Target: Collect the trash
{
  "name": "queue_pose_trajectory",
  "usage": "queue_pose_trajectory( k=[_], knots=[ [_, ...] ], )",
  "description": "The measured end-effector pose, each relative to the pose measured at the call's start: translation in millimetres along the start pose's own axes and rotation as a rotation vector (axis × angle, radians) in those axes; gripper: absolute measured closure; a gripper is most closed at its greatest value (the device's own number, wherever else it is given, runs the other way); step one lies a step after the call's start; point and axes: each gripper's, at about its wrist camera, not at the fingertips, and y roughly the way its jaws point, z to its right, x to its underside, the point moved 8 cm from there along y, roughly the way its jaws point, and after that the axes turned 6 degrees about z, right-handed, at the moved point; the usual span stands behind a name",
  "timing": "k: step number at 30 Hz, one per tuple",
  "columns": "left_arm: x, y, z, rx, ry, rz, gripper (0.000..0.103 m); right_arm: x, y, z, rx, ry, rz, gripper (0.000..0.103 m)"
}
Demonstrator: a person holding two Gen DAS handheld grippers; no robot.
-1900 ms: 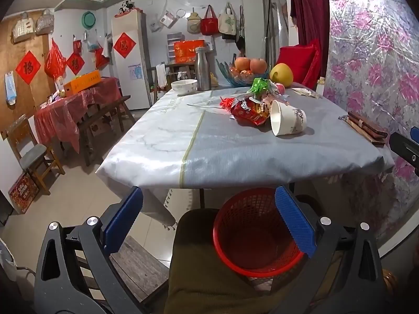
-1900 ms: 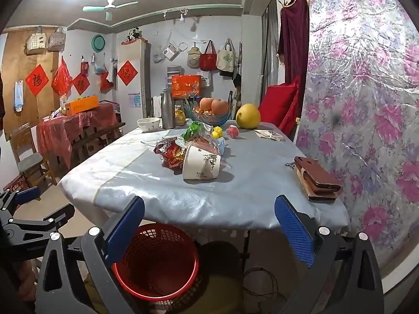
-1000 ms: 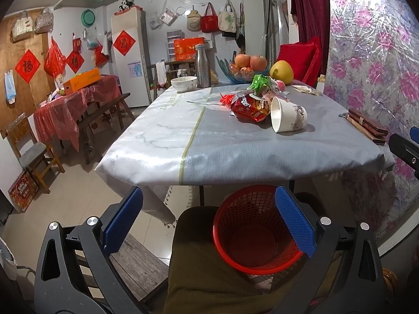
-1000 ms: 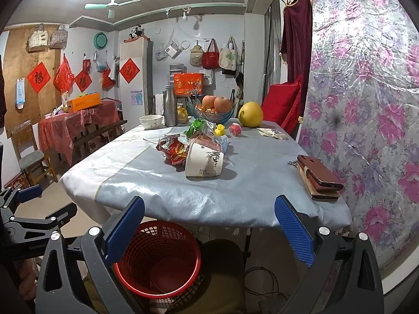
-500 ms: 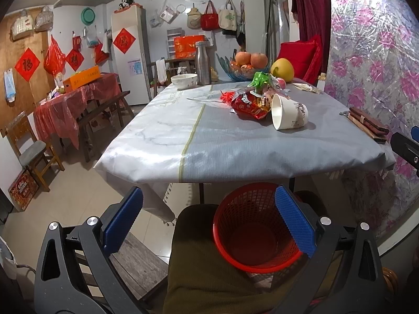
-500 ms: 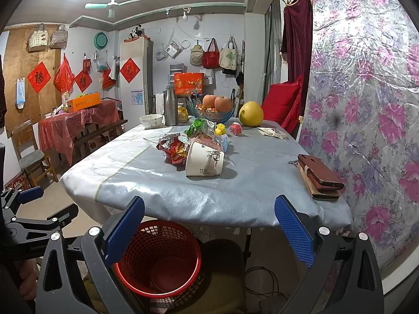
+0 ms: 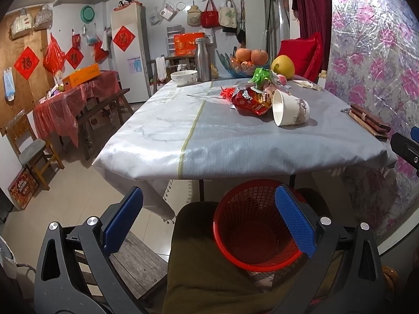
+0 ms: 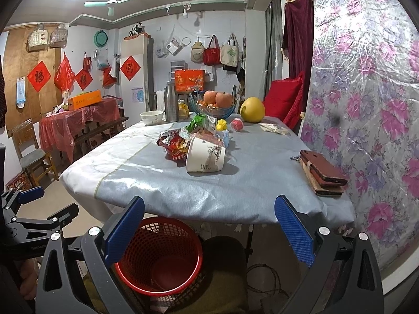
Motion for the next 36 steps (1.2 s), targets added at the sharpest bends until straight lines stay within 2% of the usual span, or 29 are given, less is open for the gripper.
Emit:
queue_pose_trajectory(
  k=[2, 3, 4, 7, 9, 11, 16, 17, 21, 25, 29, 30, 31, 32, 36],
  knots=[
    [6, 5, -3, -0.013, 0.022, -0.063, 0.007, 5, 8, 2, 0.004, -0.002, -0.014, 0.005],
    [13, 8, -6, -0.025, 0.054, -0.155, 0.007, 10, 16, 3, 0.002, 0.002, -0.031, 0.005],
    [15, 11, -9, -0.026, 0.048, -0.168, 0.007, 13, 21, 4, -0.001, 0.006, -0.043, 0.005],
    [16, 27, -19, -0.033, -0.001, -0.122, 0.007, 26, 48, 9, -0.015, 0.02, -0.089, 0.006],
    [18, 37, -29, -0.056, -0.02, -0.123, 0.007, 33, 69, 9, -0.033, 0.027, -0.134, 0.006],
    [16, 47, -39, -0.082, -0.041, -0.081, 0.007, 37, 87, 6, -0.045, 0.028, -0.16, 0.006],
    [12, 65, -72, -0.169, -0.03, -0.038, 0.007, 33, 143, -5, -0.103, 0.059, -0.217, 0.006],
    [19, 74, -68, -0.141, -0.086, -0.072, 0.007, 30, 151, -6, -0.11, 0.065, -0.221, 0.006],
    [24, 96, -71, -0.101, -0.164, -0.119, 0.007, 7, 198, -13, -0.131, 0.099, -0.222, 0.006],
    [11, 112, -74, -0.087, -0.159, -0.103, 0.007, -11, 247, -4, -0.077, 0.155, -0.238, 0.006],
    [-5, 122, -69, -0.059, -0.152, -0.09, 0.007, -9, 282, 7, -0.088, 0.236, -0.304, 0.006],
    [-9, 125, -68, -0.052, -0.15, -0.088, 0.007, -8, 284, 10, -0.099, 0.249, -0.306, 0.006],
    [-13, 129, -64, -0.043, -0.151, -0.091, 0.007, -7, 285, 11, -0.128, 0.266, -0.298, 0.018],
    [-16, 132, -62, -0.034, -0.153, -0.094, 0.007, -7, 285, 10, -0.163, 0.285, -0.287, 0.018],
    [-24, 145, -50, 0.001, -0.153, -0.108, 0.007, -7, 270, 16, -0.187, 0.295, -0.239, 0.018]
  ],
)
